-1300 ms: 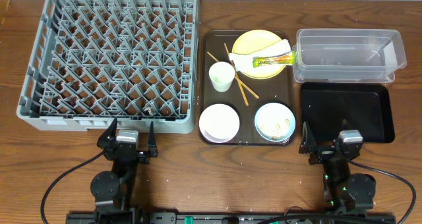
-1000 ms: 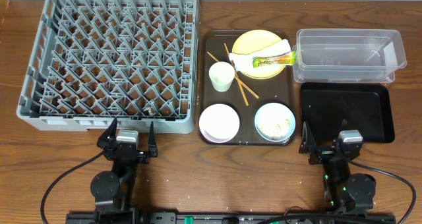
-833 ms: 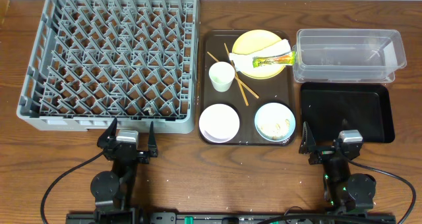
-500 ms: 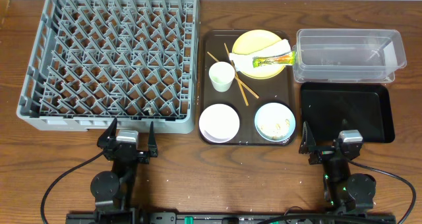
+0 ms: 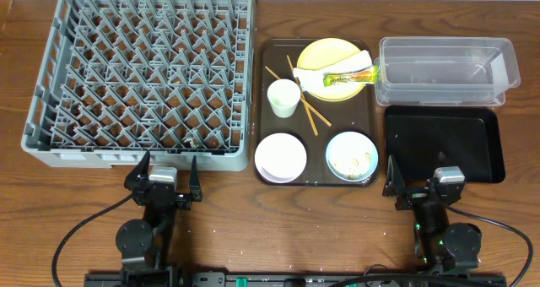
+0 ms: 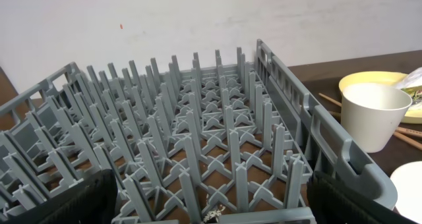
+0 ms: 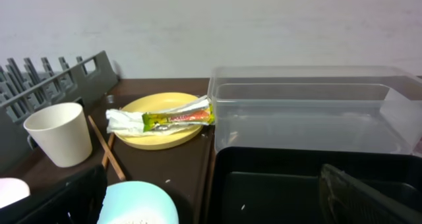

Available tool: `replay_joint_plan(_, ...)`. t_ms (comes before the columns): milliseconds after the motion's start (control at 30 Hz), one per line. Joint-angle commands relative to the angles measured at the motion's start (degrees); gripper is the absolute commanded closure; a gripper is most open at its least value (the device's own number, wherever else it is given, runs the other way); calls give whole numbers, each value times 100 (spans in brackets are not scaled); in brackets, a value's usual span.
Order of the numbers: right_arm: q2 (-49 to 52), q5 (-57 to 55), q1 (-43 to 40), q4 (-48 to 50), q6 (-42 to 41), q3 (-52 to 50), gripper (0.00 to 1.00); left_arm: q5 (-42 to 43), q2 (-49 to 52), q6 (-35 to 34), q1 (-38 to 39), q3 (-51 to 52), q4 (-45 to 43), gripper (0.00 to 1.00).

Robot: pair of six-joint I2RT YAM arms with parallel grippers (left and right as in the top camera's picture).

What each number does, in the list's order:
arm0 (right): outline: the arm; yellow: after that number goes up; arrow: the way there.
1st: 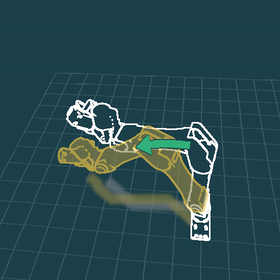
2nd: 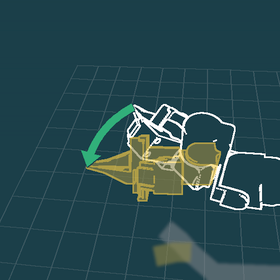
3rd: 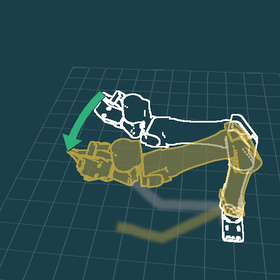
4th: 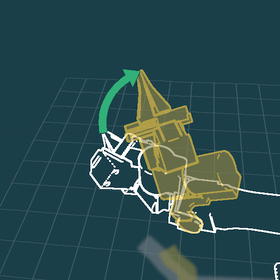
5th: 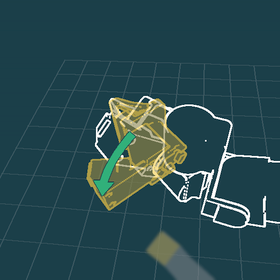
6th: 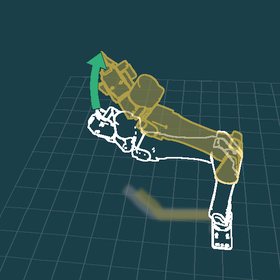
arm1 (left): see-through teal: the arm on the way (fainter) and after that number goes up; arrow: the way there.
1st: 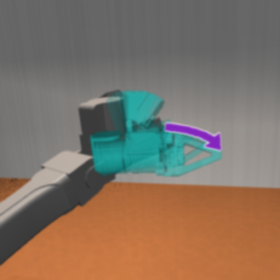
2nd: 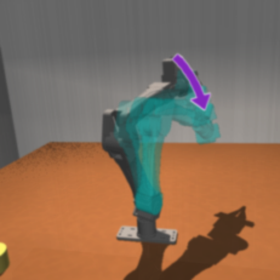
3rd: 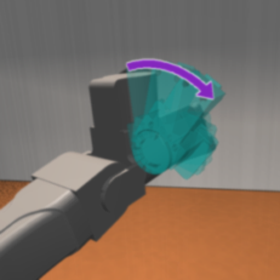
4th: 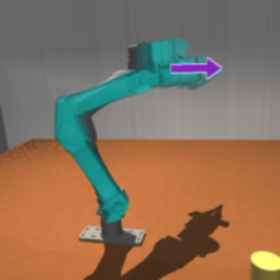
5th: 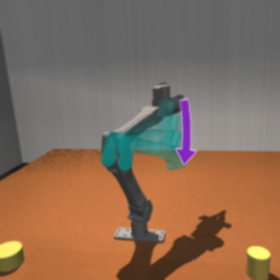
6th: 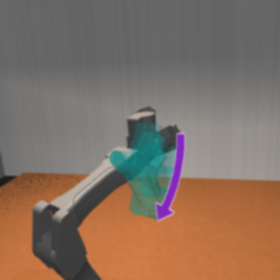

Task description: Sort waste into correct bins and load items into the dishwasher

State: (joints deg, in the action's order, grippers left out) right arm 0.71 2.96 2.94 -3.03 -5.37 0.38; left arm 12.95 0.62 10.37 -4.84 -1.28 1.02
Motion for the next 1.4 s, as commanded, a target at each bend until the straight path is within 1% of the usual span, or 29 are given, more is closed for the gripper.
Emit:
replay_joint_plan(0, -35, 118, 57, 55, 72, -7, 1, 33, -39, 11, -28, 105, 175, 7)
replay_joint_plan(233, -35, 118, 57, 516, 74, -7, 1, 33, -39, 9, -28, 105, 173, 7)
replay_joint_plan(367, -35, 114, 57, 562, 76, -7, 1, -20, -39, 11, -28, 105, 74, 7)
replay_joint_plan(700, -35, 116, 57, 586, 74, -7, 1, -39, -39, 7, -28, 105, -579, 7)
replay_joint_plan(767, -35, 116, 57, 590, 74, -7, 1, -245, -39, -4, -28, 92, -723, 7)
replay_joint_plan(867, -35, 184, 57, 588, 74, -7, 1, -702, -39, -212, -28, -22, -743, 7)
replay_joint_plan(1033, -35, 544, 57, 592, 74, -4, 1, -726, -39, -498, -28, -190, -741, 7)
replay_joint_plan(1367, -33, 546, 57, 595, 74, 308, 1, -721, 72, -511, -28, -619, -671, 7)
